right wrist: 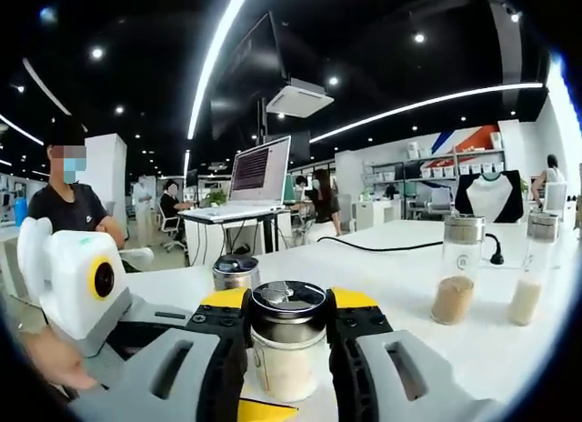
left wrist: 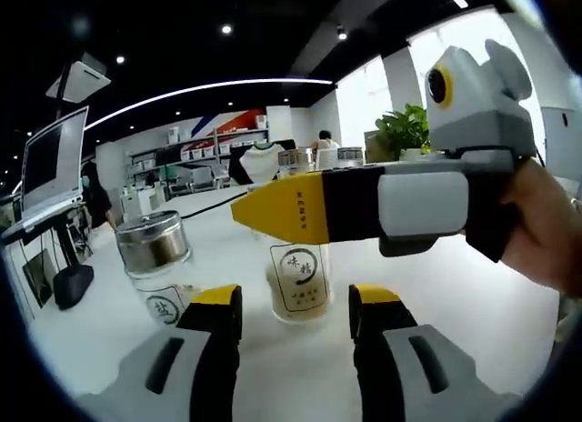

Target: Rotate the seasoning bottle until the label or dispensing opening points toward the visible target arrow and the bottle remains upright within the marked orientation range

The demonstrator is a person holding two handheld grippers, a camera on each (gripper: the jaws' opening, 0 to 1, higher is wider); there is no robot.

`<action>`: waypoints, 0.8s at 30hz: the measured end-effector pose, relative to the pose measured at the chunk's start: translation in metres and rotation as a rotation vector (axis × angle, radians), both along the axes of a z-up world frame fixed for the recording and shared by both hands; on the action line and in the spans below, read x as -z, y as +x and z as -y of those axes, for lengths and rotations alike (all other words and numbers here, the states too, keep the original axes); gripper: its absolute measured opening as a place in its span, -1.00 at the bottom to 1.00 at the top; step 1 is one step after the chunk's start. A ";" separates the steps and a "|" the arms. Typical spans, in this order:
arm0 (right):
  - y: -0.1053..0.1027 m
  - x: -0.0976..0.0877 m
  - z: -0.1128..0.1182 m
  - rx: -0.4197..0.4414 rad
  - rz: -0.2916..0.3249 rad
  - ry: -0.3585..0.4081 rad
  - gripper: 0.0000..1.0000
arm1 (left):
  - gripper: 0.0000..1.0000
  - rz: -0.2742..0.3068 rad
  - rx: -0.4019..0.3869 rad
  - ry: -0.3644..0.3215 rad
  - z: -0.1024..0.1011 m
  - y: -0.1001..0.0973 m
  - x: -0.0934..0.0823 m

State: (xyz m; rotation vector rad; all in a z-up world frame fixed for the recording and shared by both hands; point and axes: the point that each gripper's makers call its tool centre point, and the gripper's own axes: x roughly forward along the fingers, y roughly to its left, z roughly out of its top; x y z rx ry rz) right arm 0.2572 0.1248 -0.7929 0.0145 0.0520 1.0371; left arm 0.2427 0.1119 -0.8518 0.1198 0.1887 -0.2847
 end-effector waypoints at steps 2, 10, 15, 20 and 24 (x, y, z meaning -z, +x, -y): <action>-0.001 0.004 -0.001 0.002 -0.011 0.003 -0.39 | -0.01 -0.003 -0.001 -0.001 0.000 0.000 0.001; -0.001 0.005 -0.003 0.010 0.001 0.017 -0.38 | 0.00 -0.005 0.001 0.005 -0.001 -0.002 0.001; -0.003 0.005 -0.005 0.004 -0.004 0.017 -0.37 | 0.01 -0.011 -0.001 0.000 -0.002 -0.004 0.002; -0.004 0.005 -0.004 -0.001 -0.009 0.019 -0.36 | 0.02 -0.013 -0.002 0.002 -0.001 -0.005 0.002; -0.004 0.006 -0.004 0.001 -0.005 0.013 -0.36 | 0.02 -0.012 0.000 0.004 0.000 -0.005 0.001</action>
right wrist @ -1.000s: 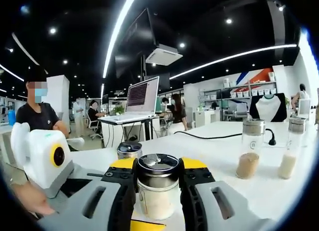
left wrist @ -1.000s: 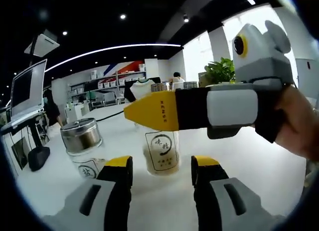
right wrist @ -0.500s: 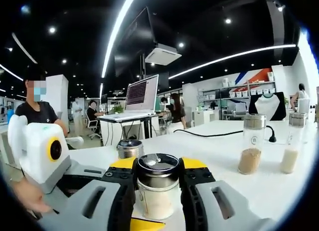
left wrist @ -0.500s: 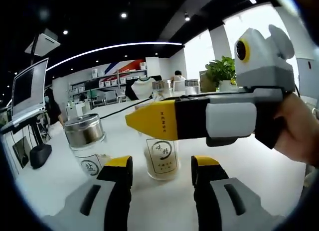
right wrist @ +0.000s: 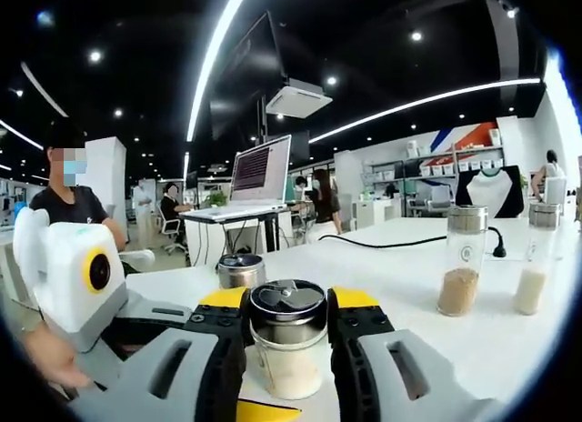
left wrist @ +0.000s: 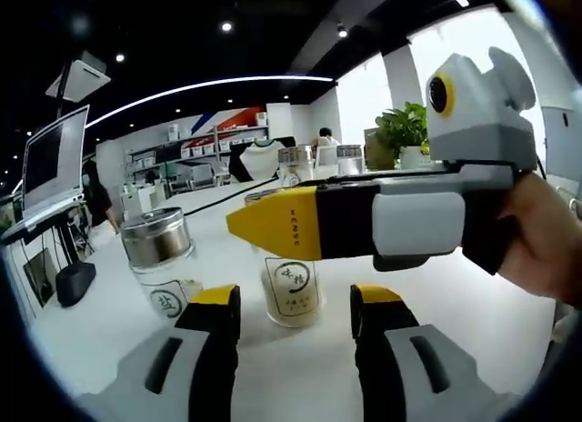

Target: Rotate the seasoning bottle until the label or dispensing opening points toward the visible target arrow and the bottle remains upright within the marked orientation range

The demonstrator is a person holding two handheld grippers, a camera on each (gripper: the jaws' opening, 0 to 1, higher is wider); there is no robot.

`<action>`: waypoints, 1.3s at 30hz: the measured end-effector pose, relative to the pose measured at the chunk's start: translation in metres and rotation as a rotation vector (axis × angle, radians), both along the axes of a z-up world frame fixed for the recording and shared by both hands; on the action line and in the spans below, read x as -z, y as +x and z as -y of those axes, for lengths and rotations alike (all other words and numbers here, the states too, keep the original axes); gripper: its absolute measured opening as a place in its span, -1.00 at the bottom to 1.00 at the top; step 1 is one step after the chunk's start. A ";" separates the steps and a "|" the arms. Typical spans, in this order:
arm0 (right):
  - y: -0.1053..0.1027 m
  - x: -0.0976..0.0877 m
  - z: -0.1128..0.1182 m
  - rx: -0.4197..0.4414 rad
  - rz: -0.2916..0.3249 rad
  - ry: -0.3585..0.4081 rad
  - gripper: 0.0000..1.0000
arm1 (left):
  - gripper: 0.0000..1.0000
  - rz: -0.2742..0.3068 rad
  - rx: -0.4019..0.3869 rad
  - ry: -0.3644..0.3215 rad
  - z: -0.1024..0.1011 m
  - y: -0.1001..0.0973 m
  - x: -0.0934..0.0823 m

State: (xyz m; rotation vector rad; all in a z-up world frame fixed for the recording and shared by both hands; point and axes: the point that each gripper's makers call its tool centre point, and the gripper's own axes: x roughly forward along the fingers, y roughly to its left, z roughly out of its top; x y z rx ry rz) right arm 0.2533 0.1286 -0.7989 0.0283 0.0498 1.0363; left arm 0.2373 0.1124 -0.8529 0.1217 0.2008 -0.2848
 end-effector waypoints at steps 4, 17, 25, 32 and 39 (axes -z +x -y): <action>0.000 0.000 0.000 0.001 0.003 -0.001 -0.36 | 0.02 0.004 0.000 0.003 0.000 -0.001 -0.002; 0.001 0.000 0.001 0.000 0.009 -0.015 -0.37 | 0.05 0.005 0.002 0.016 -0.001 -0.008 -0.009; 0.001 -0.001 0.003 -0.024 0.010 -0.015 -0.37 | 0.05 -0.007 0.012 0.026 0.003 -0.012 -0.009; -0.003 -0.003 0.005 -0.039 0.015 -0.022 -0.32 | 0.08 0.002 0.006 0.026 0.005 -0.014 -0.013; -0.006 -0.006 0.012 -0.030 0.010 -0.018 -0.22 | 0.19 -0.005 -0.020 0.025 0.002 -0.016 -0.015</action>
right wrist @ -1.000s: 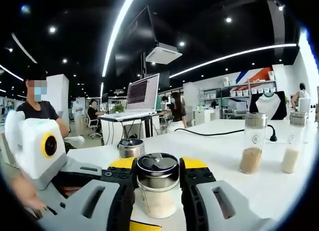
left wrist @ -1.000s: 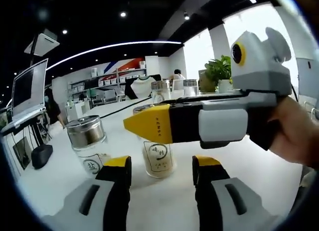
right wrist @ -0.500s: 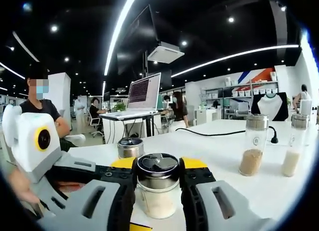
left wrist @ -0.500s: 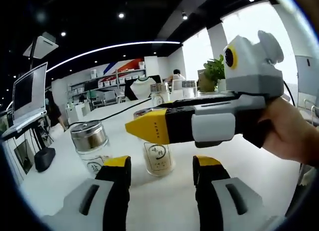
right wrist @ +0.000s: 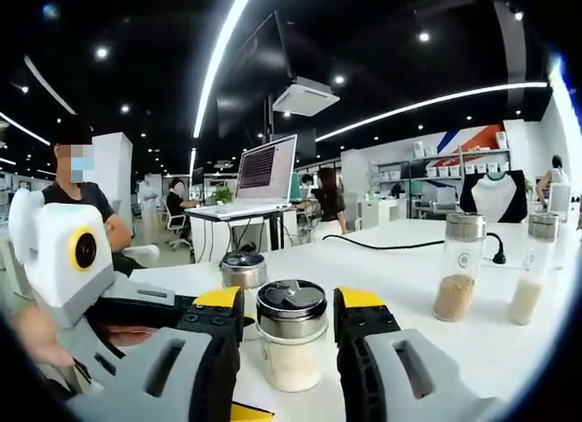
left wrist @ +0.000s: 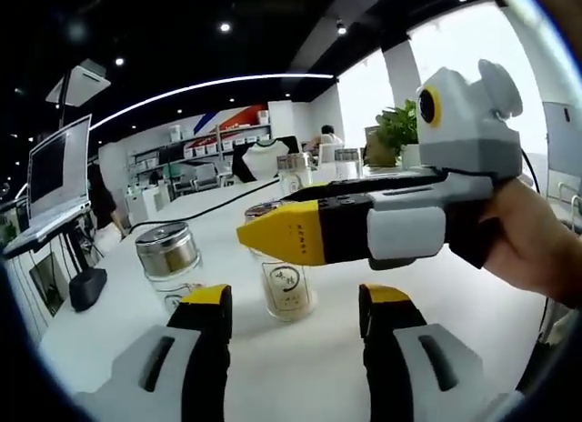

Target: Rotate the seasoning bottle until the label or dispensing opening points toward the visible target arrow and the bottle remains upright within the marked orientation range

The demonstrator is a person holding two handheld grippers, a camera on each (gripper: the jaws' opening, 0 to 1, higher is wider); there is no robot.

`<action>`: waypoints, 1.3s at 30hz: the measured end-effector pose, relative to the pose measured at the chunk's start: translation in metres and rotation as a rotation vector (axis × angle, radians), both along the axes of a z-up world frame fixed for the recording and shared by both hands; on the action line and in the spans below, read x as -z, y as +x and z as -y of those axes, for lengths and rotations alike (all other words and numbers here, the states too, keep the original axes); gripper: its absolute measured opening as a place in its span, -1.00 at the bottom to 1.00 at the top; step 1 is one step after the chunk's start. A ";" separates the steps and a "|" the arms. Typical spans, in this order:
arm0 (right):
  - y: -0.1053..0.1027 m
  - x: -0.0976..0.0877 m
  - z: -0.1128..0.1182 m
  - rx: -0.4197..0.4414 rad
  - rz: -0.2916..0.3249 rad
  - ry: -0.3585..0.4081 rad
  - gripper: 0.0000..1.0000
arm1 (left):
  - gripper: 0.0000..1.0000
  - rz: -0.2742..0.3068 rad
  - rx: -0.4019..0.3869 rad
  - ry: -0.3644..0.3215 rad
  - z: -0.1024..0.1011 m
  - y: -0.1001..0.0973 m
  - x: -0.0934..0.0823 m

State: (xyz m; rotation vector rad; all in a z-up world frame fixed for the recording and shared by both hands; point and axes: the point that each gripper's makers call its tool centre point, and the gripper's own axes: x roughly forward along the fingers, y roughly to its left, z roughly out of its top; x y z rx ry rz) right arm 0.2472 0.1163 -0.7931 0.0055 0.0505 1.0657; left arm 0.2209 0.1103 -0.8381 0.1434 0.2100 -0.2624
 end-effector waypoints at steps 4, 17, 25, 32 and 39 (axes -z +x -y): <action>-0.003 -0.004 0.002 -0.003 0.000 0.007 -0.18 | 0.21 -0.001 -0.003 0.005 0.000 -0.002 -0.001; -0.016 -0.006 0.009 -0.021 -0.003 -0.013 0.12 | 0.30 0.036 -0.026 -0.040 0.000 -0.015 -0.015; -0.023 -0.006 0.018 -0.010 -0.010 -0.024 0.22 | 0.41 0.040 -0.028 -0.054 0.002 -0.024 -0.019; -0.035 -0.007 0.029 -0.021 -0.009 -0.025 0.30 | 0.66 0.032 -0.032 -0.060 0.008 -0.028 -0.019; -0.038 -0.017 0.039 -0.027 -0.038 0.056 0.59 | 0.68 0.038 -0.027 -0.046 0.009 -0.030 -0.019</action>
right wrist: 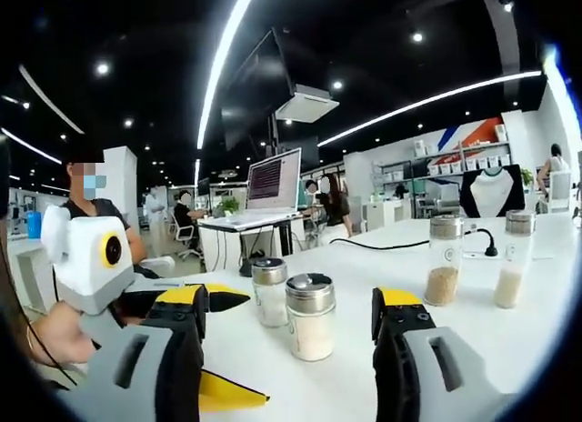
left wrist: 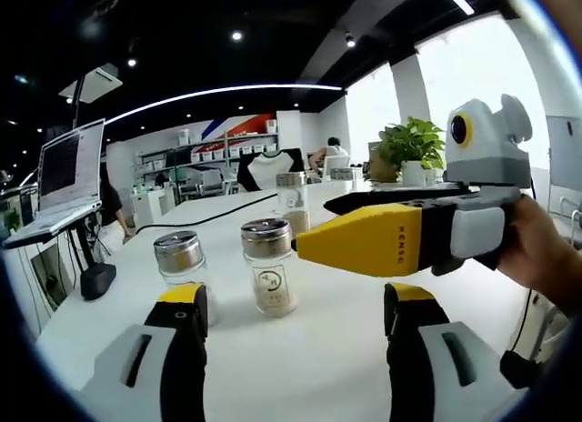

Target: Rotate the seasoning bottle until the label or dispensing opening points toward the visible target arrow and the bottle remains upright within the marked orientation range

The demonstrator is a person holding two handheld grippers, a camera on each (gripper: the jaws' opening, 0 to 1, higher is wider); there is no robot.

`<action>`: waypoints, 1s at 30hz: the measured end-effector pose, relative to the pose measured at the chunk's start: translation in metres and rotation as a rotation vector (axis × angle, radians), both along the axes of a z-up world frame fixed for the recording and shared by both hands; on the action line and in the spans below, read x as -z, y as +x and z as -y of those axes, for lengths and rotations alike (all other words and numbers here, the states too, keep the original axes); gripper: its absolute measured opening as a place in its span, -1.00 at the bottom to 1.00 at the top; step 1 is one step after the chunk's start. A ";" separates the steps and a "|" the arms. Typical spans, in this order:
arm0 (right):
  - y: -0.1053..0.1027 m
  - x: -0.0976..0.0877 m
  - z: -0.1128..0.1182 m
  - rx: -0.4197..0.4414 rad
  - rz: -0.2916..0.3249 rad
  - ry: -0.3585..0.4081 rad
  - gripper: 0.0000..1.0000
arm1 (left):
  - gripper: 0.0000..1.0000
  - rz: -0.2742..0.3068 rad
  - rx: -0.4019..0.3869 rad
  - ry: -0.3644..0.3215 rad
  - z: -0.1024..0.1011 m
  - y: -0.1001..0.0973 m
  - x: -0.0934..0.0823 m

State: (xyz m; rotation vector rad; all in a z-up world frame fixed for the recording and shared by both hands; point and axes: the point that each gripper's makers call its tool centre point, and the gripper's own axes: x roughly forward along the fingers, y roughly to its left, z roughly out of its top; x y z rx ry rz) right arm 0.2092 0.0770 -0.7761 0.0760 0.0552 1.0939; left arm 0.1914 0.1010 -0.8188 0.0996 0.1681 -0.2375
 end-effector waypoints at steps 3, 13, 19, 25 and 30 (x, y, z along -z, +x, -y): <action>0.000 0.004 0.003 0.006 -0.001 -0.024 0.68 | 0.69 0.005 0.005 0.005 0.001 -0.001 -0.001; 0.000 0.006 0.014 0.036 0.030 -0.058 0.68 | 0.76 0.017 0.028 -0.005 0.003 -0.003 -0.006; 0.005 0.000 0.023 0.053 0.044 -0.052 0.67 | 0.75 0.010 0.028 0.007 0.002 -0.003 -0.004; 0.005 0.002 0.027 0.060 0.050 -0.064 0.71 | 0.75 -0.001 0.036 0.011 0.004 -0.002 -0.002; 0.004 0.004 0.029 0.056 0.034 -0.064 0.82 | 0.75 -0.009 0.047 -0.002 0.004 -0.004 -0.002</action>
